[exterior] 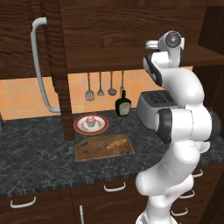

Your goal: From the different types of pastries on the counter, select a croissant and place it on the cutting board. Then retrieve a jar of jam from the cabinet and place it alongside the croissant on the cutting board.

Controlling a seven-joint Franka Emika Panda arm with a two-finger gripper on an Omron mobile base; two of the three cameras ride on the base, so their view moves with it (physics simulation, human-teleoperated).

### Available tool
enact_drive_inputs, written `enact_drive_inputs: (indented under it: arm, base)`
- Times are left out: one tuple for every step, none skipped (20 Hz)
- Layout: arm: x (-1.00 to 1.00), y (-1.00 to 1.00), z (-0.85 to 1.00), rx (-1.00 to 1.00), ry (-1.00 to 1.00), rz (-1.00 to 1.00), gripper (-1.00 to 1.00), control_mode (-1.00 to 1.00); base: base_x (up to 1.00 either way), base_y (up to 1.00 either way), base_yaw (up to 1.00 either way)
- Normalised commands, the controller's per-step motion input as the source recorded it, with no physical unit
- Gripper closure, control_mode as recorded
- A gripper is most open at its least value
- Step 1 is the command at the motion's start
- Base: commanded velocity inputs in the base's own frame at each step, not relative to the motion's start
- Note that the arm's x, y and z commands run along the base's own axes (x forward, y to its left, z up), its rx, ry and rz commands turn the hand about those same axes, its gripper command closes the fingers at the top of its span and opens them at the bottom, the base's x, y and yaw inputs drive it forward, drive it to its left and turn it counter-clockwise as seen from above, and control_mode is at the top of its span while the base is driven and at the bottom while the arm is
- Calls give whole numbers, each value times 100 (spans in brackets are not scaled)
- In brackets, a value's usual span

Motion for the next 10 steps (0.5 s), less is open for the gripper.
enact_drive_inputs:
  arm:
    - [32, -22, -17, 0, 2, 0, -100, -100]
    - [26, -24, -11, 0, 0, 0, -100, -100]
    - [24, -18, -11, 0, 2, 0, -100, -100]
    - [23, -24, -10, 0, 1, 0, -100, -100]
    - [23, -16, -14, 0, 2, 0, -100, -100]
    - [20, 0, -17, 0, 4, 0, -100, -100]
    - [25, 0, -19, 0, 6, 0, -100, -100]
    - [26, 0, -18, 0, 6, 0, -100, -100]
    - [26, 0, -22, 0, 8, 0, -100, -100]
    - [20, 0, -26, 0, 7, 0, 100, -100]
  base:
    - [0, 0, 0]
    - [0, 0, 0]
    - [0, 0, 0]
    - [0, 0, 0]
    - [0, 0, 0]
    - [0, 0, 0]
    - [0, 0, 0]
    - [0, 0, 0]
    - [0, 0, 0]
    - [0, 0, 0]
